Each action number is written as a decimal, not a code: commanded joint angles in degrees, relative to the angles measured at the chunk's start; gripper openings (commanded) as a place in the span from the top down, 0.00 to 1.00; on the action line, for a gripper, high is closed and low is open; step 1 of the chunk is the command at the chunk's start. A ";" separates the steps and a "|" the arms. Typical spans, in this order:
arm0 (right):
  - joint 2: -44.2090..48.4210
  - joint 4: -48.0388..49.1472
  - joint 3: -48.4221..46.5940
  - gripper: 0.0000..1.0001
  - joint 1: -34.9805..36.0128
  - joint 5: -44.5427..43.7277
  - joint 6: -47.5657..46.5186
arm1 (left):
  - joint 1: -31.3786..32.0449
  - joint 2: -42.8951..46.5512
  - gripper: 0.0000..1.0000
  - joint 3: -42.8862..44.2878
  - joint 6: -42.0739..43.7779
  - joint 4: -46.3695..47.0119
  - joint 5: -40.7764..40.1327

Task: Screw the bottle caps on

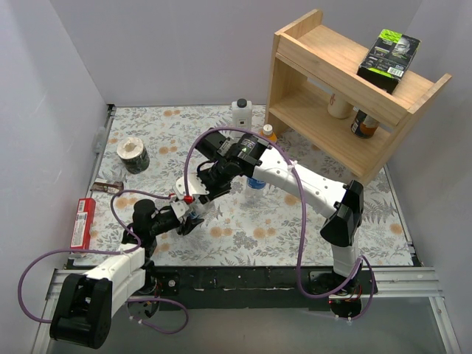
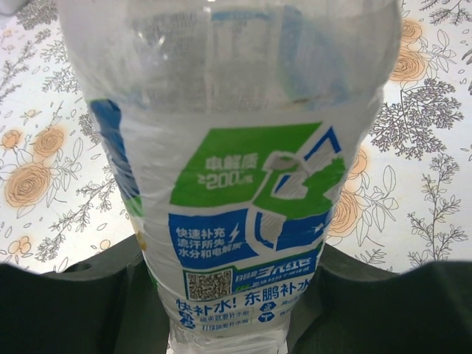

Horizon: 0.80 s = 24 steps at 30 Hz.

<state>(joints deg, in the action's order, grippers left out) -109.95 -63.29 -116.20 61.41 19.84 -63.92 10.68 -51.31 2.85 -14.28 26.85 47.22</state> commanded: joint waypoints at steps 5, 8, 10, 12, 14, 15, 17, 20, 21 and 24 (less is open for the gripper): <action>-3.43 -11.68 2.30 0.99 1.43 -9.20 1.43 | -0.92 3.23 1.00 7.96 -2.07 5.14 2.00; -3.60 -11.68 1.86 0.99 1.52 -8.24 2.04 | -0.92 2.88 1.00 7.35 -2.94 5.84 2.44; -3.60 -11.60 1.51 0.99 1.44 -8.23 2.40 | -1.01 2.62 1.00 6.73 -3.55 5.84 2.44; -2.99 -11.42 1.51 0.99 1.09 -9.28 2.75 | -0.92 2.18 1.00 5.85 -5.66 6.28 0.86; -2.03 -11.42 1.33 0.99 0.38 -9.64 3.89 | -1.01 2.87 1.00 5.67 -5.58 4.71 -0.46; -1.67 -11.42 1.07 0.99 -0.49 -10.25 4.24 | -1.01 3.40 1.00 5.76 -5.23 2.53 -0.64; -0.19 -11.51 1.41 0.99 -1.98 -12.09 4.42 | -1.53 4.81 1.00 6.81 -4.62 -1.08 -1.77; 1.58 -11.51 2.91 0.99 -2.96 -13.16 2.76 | -4.94 8.58 1.00 7.52 -6.10 -6.19 -4.32; 1.67 -11.42 3.09 0.99 -3.31 -12.55 2.57 | -6.62 10.51 1.00 7.87 -9.67 -6.72 -5.03; 0.18 -10.90 3.35 0.99 -3.31 -8.61 2.14 | -14.71 12.19 1.00 10.66 -21.94 -8.90 -14.22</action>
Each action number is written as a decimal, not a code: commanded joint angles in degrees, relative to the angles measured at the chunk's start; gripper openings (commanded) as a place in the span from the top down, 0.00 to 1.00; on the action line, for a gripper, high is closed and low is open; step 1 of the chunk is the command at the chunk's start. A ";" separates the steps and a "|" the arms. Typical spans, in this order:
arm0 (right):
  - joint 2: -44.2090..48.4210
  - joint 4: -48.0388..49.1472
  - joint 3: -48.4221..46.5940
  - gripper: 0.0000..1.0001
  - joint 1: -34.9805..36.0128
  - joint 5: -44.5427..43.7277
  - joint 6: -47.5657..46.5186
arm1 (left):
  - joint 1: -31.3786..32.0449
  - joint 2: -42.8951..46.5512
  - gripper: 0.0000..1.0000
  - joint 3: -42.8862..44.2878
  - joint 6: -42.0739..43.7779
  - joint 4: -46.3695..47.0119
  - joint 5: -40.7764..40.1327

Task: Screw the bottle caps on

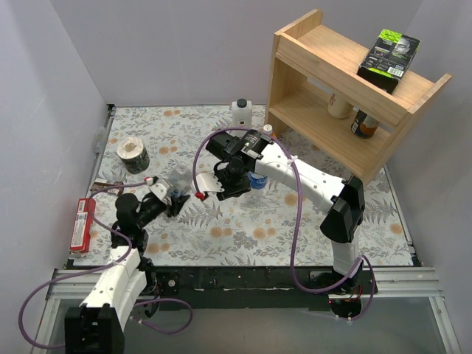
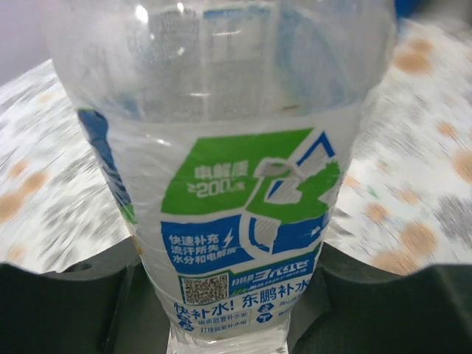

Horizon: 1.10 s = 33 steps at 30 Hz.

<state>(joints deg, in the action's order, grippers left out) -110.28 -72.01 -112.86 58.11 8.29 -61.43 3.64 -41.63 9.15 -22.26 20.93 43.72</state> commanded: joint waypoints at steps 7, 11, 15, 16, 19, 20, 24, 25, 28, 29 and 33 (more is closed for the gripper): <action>-5.38 6.32 2.02 0.99 0.08 9.10 0.08 | -8.91 3.57 1.00 15.44 -28.78 -16.35 -36.05; -8.71 16.10 9.74 0.99 1.65 9.29 4.03 | -10.49 2.96 1.00 21.15 -33.19 -19.52 -37.40; -13.29 21.37 11.78 0.99 3.33 5.07 6.58 | -10.85 2.96 1.00 24.16 -28.90 -18.91 -35.90; -13.99 21.90 11.61 0.98 3.50 4.63 7.02 | -10.85 2.69 1.00 24.69 -28.11 -19.08 -36.08; -15.58 24.37 12.31 0.89 4.47 4.97 8.17 | -10.85 2.34 1.00 26.36 -26.61 -19.61 -35.73; -15.84 25.07 12.57 0.85 4.82 6.19 8.17 | -10.85 2.17 1.00 26.71 -26.69 -19.78 -34.86; -15.41 25.60 13.37 0.36 4.82 9.90 8.86 | -10.85 1.11 1.00 27.33 -26.96 -19.52 -32.04; -15.06 25.34 13.02 0.35 4.74 10.51 9.04 | -10.76 0.76 1.00 27.33 -26.70 -19.35 -31.43; -11.82 24.20 13.19 0.33 2.81 14.72 8.96 | -10.85 -0.03 1.00 27.15 -25.99 -18.21 -28.87; -11.19 23.67 13.36 0.32 1.50 16.47 8.70 | -10.85 -0.38 1.00 27.15 -26.08 -17.77 -28.52; -8.12 23.58 16.87 0.34 -0.89 19.21 5.10 | -10.76 -1.53 1.00 26.54 -26.43 -16.36 -27.47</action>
<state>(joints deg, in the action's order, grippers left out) -124.51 -47.79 -98.78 60.16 21.78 -53.93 -6.96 -42.65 34.57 -49.28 2.61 13.69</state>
